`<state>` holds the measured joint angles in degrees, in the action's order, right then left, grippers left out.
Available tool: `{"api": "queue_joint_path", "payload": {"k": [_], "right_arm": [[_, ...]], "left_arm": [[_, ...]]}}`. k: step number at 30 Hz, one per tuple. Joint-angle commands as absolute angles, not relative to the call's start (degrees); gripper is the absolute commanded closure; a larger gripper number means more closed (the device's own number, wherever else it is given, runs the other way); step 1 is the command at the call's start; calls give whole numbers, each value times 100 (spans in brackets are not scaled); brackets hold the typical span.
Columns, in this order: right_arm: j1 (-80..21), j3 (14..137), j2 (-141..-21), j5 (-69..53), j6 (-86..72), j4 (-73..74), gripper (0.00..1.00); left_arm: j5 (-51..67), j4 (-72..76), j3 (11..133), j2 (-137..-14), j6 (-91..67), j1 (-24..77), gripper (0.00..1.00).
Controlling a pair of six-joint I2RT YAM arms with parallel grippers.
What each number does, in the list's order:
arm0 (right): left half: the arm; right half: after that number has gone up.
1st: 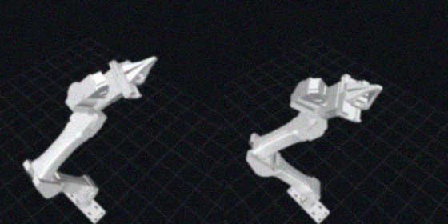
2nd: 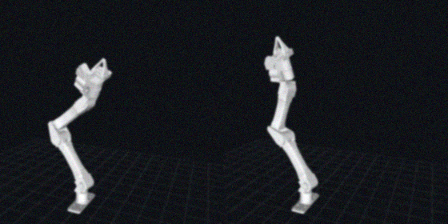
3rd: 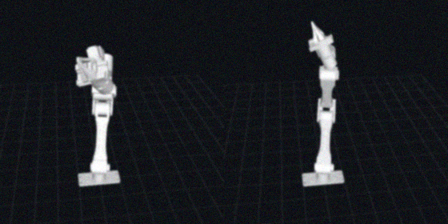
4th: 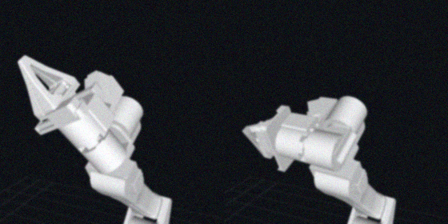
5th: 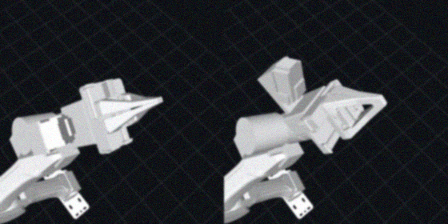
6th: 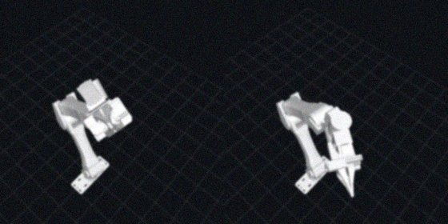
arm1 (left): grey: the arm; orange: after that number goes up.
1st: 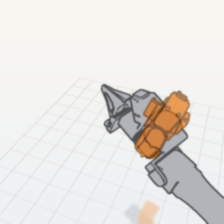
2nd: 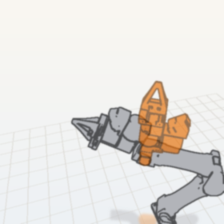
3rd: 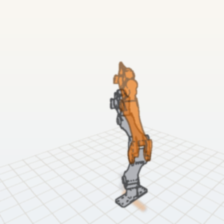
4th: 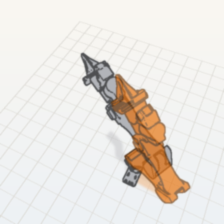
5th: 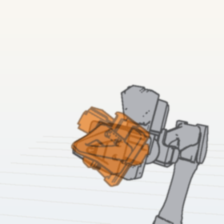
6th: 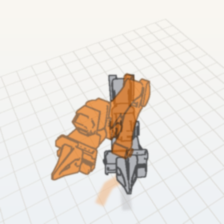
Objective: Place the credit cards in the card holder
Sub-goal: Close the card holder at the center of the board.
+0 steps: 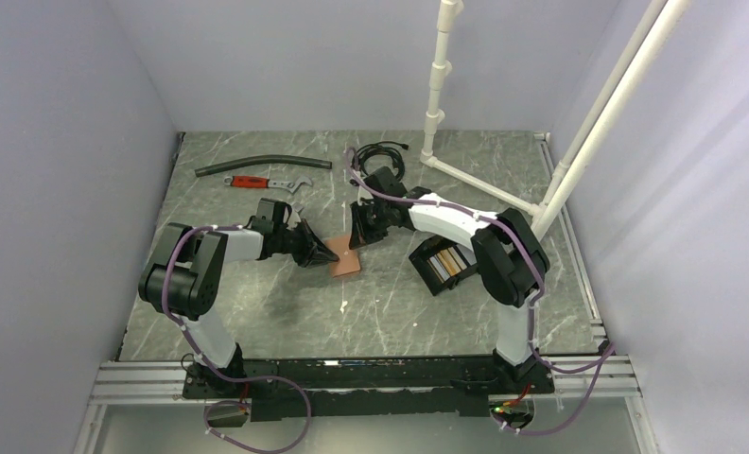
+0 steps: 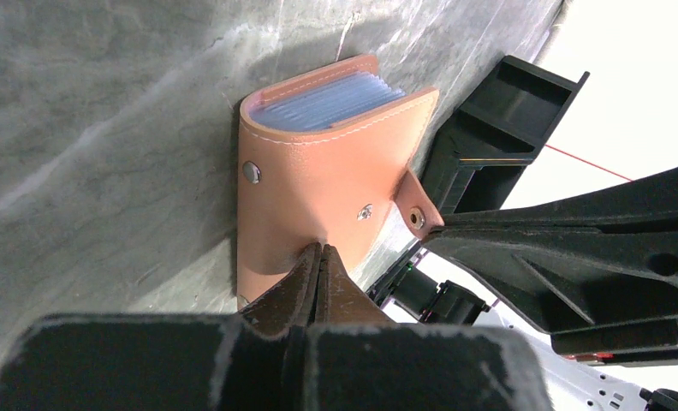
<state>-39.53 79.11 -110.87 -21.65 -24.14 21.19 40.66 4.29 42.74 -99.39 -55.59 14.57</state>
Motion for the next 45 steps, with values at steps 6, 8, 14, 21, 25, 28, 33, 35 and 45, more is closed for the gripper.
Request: {"api": "queue_joint_path", "payload": {"k": [6, 8, 14, 21, 25, 28, 33, 35, 45], "right_arm": [[-3853, 7965, -11313, -2952, -2484, 1593, 100], [-3828, 8003, -11413, -2982, -2494, 1637, 100], [-3762, 8033, -11580, -3215, -2588, 1526, 100], [-3746, 7969, -11703, -3472, -2672, 1254, 100], [-3727, 7926, -11772, -3617, -2749, 1138, 100], [-3719, 7911, -11807, -3641, -2730, 1127, 100], [-3717, 7935, -11935, -3798, -2649, 1207, 100], [-3718, 7913, -11965, -3891, -2566, 1243, 100], [-3615, 7803, -12145, -4645, -2140, 1040, 100]], "left_arm": [[3663, 405, 4219, -10113, -5399, 1538, 99], [3662, 403, 4234, -10126, -5397, 1538, 99], [3666, 404, 4262, -10177, -5396, 1534, 99], [3674, 424, 4271, -10226, -5396, 1546, 99], [3674, 419, 4288, -10230, -5413, 1547, 99], [3666, 415, 4298, -10222, -5407, 1547, 99], [3666, 400, 4298, -10238, -5396, 1547, 99], [3666, 412, 4296, -10239, -5396, 1547, 99], [3667, 425, 4271, -10248, -5397, 1547, 99]]}}
